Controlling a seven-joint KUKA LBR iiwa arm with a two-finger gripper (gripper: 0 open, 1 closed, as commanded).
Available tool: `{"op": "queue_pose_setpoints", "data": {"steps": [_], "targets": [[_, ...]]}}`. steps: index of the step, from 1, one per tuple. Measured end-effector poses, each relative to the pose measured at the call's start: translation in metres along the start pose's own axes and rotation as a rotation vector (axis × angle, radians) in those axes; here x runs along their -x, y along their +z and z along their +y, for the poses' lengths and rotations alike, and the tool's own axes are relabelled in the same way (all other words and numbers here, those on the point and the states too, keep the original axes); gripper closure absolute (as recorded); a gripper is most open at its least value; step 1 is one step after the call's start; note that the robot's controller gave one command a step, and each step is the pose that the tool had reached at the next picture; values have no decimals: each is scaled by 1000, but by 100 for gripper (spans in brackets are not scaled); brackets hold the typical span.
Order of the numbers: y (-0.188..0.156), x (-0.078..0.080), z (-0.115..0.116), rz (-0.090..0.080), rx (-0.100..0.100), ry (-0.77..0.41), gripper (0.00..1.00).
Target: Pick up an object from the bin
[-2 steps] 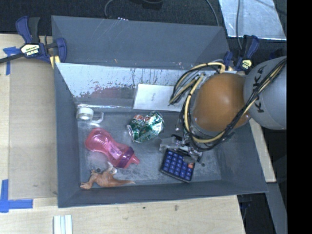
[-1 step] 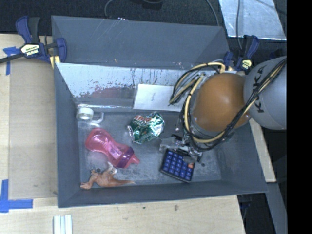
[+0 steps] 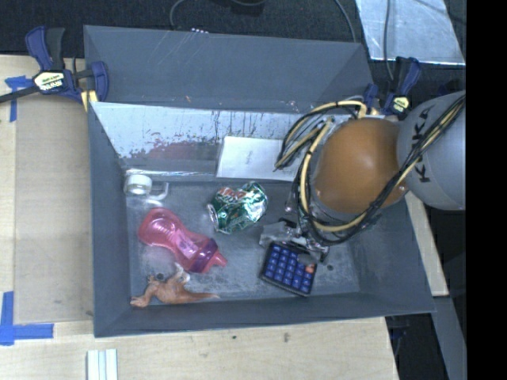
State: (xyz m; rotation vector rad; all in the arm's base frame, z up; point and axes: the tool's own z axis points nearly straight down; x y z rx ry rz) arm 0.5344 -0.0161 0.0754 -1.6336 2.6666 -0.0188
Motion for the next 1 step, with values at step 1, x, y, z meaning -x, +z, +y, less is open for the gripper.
{"op": "queue_pose_setpoints", "data": {"steps": [1], "targets": [[-8, 1, 0, -2, 0, 1, 100]]}}
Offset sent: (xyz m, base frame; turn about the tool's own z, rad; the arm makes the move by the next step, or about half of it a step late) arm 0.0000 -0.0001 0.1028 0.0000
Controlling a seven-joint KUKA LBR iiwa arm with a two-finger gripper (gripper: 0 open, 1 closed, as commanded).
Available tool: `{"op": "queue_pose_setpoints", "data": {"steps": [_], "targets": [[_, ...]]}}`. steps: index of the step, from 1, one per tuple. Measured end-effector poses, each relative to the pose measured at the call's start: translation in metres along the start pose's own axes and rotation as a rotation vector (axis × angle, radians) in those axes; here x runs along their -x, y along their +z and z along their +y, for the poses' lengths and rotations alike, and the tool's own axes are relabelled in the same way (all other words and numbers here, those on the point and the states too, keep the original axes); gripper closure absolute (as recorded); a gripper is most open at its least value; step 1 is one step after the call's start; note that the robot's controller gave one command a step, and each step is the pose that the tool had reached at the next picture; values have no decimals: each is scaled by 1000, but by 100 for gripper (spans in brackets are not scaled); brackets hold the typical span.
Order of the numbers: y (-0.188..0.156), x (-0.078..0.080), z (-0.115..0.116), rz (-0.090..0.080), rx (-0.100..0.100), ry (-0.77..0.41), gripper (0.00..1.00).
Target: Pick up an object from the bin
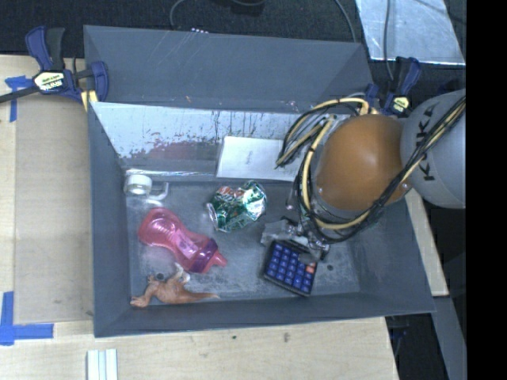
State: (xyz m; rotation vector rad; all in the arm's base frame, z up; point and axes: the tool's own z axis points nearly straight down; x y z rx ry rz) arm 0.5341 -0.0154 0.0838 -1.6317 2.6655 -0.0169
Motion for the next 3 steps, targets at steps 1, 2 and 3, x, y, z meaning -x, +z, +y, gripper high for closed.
{"op": "queue_pose_setpoints", "data": {"steps": [1, 2, 3], "targets": [[-17, 0, 1, 2, 5, 0, 100], [-39, 0, 1, 2, 6, 0, 100], [-57, 1, 0, -1, 1, 1, 100]]}}
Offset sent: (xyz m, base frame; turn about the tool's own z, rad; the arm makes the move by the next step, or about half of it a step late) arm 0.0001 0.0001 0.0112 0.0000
